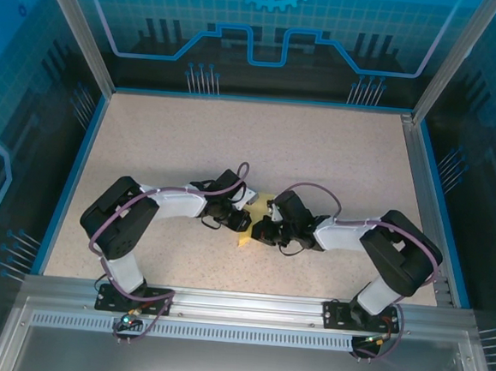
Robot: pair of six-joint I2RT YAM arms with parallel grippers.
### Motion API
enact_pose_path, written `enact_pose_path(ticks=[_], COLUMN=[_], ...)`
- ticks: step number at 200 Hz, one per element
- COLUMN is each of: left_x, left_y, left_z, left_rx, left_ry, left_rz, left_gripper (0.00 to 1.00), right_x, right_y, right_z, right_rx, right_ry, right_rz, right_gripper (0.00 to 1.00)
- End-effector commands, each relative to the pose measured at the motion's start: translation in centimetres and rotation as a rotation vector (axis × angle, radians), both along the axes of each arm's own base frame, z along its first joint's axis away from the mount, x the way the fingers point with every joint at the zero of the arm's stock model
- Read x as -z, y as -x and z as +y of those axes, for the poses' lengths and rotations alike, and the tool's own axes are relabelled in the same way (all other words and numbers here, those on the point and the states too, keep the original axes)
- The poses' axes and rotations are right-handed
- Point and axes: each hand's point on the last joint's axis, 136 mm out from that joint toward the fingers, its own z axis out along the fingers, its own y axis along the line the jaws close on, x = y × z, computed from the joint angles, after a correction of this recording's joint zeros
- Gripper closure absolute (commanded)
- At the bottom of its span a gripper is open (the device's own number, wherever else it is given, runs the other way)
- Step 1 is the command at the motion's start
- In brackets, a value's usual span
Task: Fold a paper plane with a square sheet of paper (pick it up from the middle)
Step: Third fold the triangle at the center of the table.
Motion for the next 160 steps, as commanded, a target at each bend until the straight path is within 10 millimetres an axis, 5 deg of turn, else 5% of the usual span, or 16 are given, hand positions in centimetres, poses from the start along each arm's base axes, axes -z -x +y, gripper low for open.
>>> enact_pose_path(ticks=[1,52,105,160], left_x=[1.8,1.8,1.9,1.9], left_y=[1.1,1.1,1.1,1.1], left_z=[1.0,0.9,0.9,0.9], left_rx=[0.014,0.017,0.018,0.021], left_ry=[-0.053,-0.052,-0.052,-0.052], left_rz=[0.063,0.066,0.069,0.072], left_gripper=[0.84,0.84,0.84,0.84], right_x=[-0.7,0.6,4.0,1.0], right_y=[-0.1,-0.2,1.2,1.2], right_z=[1.2,2.3,0.6,1.5], right_rx=[0.009,0.016,0.046,0.025], right_ry=[-0.039,-0.055,0.026,-0.036], right_rz=[-0.031,-0.015,0.033,-0.022], right_gripper=[0.93,0.93,0.94,0.93])
